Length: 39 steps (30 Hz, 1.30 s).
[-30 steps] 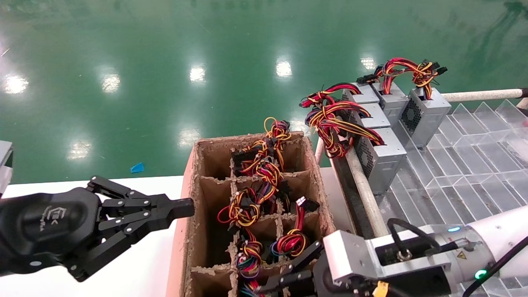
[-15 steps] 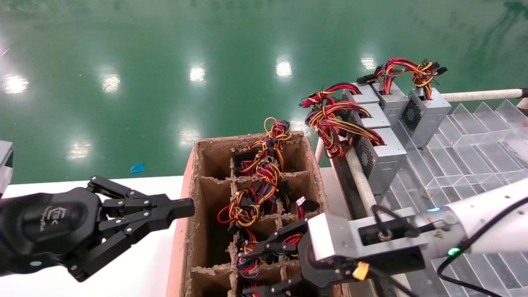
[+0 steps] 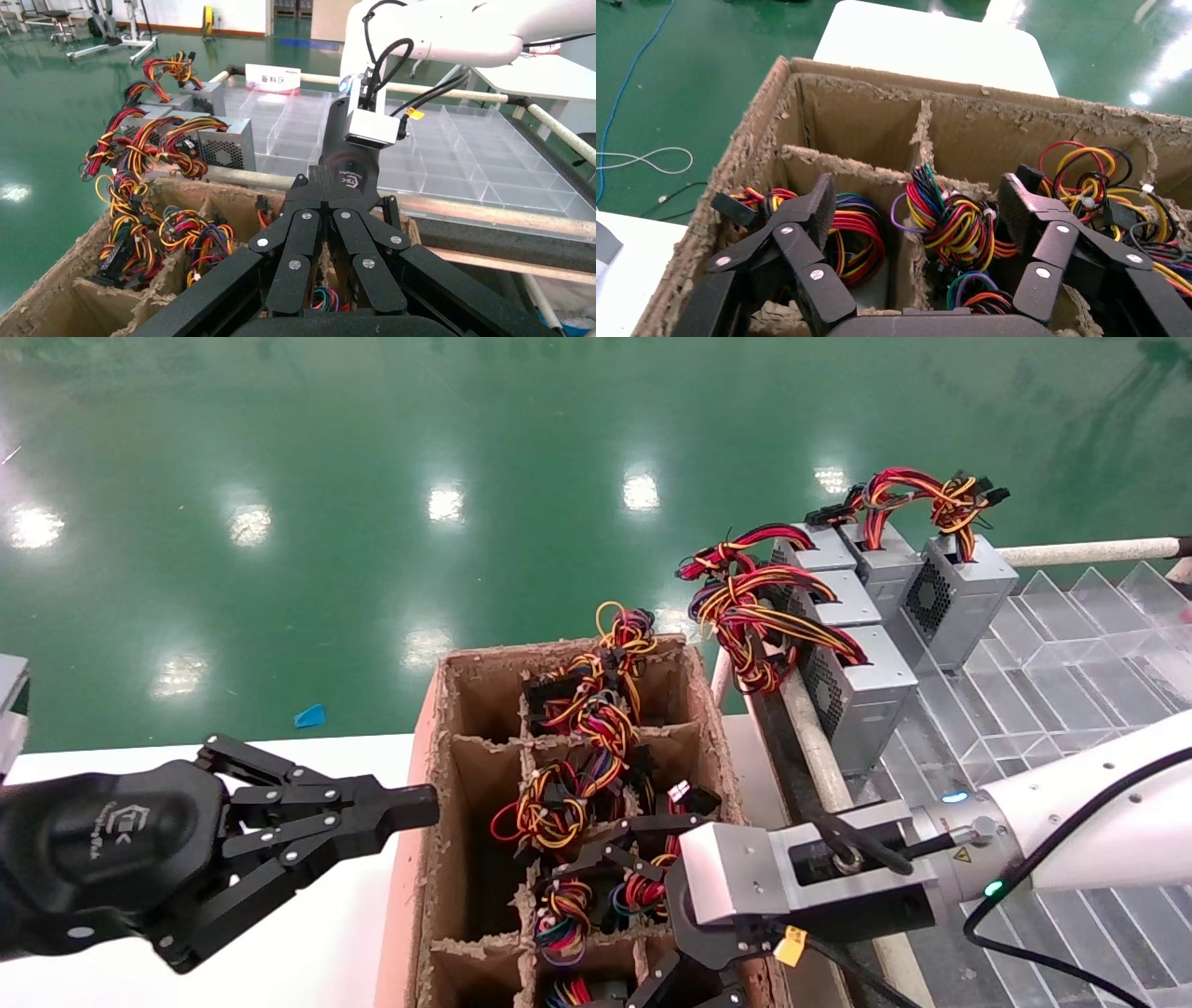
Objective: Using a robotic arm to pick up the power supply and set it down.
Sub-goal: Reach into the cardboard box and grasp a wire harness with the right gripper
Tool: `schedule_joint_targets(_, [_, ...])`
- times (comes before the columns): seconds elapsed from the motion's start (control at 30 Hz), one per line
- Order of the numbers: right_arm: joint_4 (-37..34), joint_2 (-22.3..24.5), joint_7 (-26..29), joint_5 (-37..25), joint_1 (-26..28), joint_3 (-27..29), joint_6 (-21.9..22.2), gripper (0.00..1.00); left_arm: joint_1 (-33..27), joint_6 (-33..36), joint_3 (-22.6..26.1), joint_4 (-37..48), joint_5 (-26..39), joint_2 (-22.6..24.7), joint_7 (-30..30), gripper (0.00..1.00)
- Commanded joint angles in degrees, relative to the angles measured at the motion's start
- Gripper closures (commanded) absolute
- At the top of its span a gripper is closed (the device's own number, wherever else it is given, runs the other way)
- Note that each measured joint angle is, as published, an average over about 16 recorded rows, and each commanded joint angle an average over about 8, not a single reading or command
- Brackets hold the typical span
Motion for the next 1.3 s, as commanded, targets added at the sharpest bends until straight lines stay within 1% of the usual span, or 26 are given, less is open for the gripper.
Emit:
schedule_joint_targets(0.03, [-0.3, -0.2, -0.5, -0.3, 0.2, -0.1, 0.2, 0.68, 0.0, 0.0, 0.0, 0.0, 0.0, 0.0, 0.0, 1.0])
schedule_joint_targets(0.07, [-0.4, -0.3, -0.8, -0.5, 0.2, -0.2, 0.2, 0.81, 0.0, 0.0, 0.0, 0.0, 0.0, 0.0, 0.0, 1.0])
schedule_joint_targets(0.1, [-0.5, -0.4, -1.0, -0.7, 0.2, -0.3, 0.2, 0.91, 0.0, 0.0, 0.0, 0.0, 0.0, 0.0, 0.0, 1.0])
schedule_joint_targets(0.13, [-0.7, -0.5, -1.2, -0.8, 0.2, -0.4, 0.2, 0.97, 0.0, 0.0, 0.0, 0.0, 0.0, 0.0, 0.0, 1.0])
schedule_joint_targets(0.17, [-0.8, -0.6, -1.4, -0.9, 0.2, -0.5, 0.2, 1.0, 0.0, 0.0, 0.0, 0.0, 0.0, 0.0, 0.0, 1.0])
schedule_joint_targets(0.7, [-0.5, -1.0, -3.4, -2.0, 1.1, -1.0, 0.6, 1.0, 0.0, 0.0, 0.0, 0.0, 0.0, 0.0, 0.0, 1.0])
schedule_joint_targets(1.3, [4.1, 0.9, -2.9, -3.4, 2.1, -0.9, 2.3, 1.0, 0.0, 0.0, 0.0, 0.0, 0.0, 0.0, 0.0, 1.0])
